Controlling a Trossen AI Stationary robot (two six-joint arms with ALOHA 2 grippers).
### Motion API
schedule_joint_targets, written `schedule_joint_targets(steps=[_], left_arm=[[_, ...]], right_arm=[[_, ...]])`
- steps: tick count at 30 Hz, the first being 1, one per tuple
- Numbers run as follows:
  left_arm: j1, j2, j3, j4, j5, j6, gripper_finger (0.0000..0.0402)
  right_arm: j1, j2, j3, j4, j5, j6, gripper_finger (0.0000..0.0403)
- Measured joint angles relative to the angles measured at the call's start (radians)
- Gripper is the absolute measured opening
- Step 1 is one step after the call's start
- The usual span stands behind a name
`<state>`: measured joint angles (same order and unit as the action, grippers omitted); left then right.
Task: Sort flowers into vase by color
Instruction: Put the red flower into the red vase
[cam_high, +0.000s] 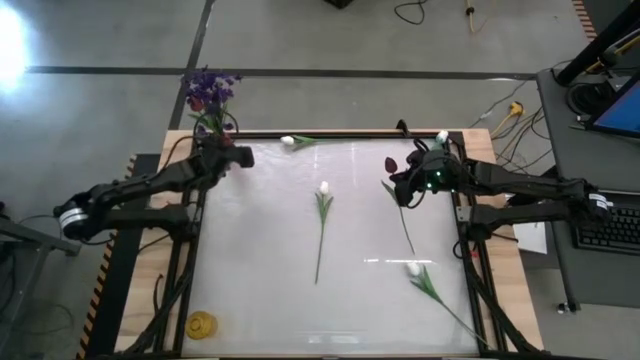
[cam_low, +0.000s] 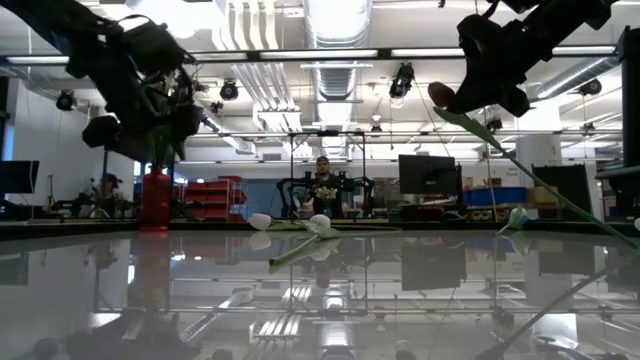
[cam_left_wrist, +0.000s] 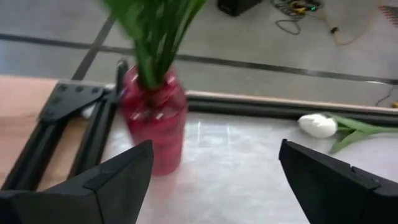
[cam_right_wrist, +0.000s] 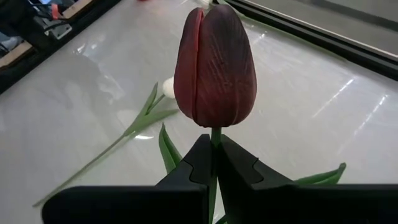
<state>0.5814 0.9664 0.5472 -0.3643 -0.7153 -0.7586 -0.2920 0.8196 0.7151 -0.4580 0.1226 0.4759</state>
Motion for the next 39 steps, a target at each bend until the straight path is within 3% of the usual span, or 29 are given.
schedule_joint_targets(steps=[7,14,21,25,29,33,39], left_arm=[[0.066,0.025,0.012,0.048,0.056,0.044,0.0337],[0.067,0.018,0.013,0.042,0.23,0.087,0.0337],[0.065,-0.043,0.013,-0.061,0.188,0.059,0.0337],[0.068,-0.107,0.013,-0.161,0.064,0.0,0.0328],[0.068,-0.167,0.013,-0.172,0.023,0.079,0.0317],[0.058,-0.229,0.013,-0.157,0.146,0.242,0.0306],[0.028,-0.346,0.013,-0.203,0.248,0.265,0.0289]], right_arm=[[0.0,0.001,-0.001,0.0,0.0,-0.006,0.0011],[0.001,0.002,-0.006,0.006,-0.002,-0.009,0.0011],[0.063,0.052,-0.017,0.152,-0.078,-0.021,0.0012],[0.112,0.096,-0.017,0.241,-0.083,-0.032,0.0012],[0.125,0.144,-0.017,0.396,-0.082,-0.07,0.0012],[0.121,0.203,-0.017,0.64,-0.097,-0.14,0.0012],[0.122,0.3,-0.017,1.002,-0.126,-0.311,0.0012]])
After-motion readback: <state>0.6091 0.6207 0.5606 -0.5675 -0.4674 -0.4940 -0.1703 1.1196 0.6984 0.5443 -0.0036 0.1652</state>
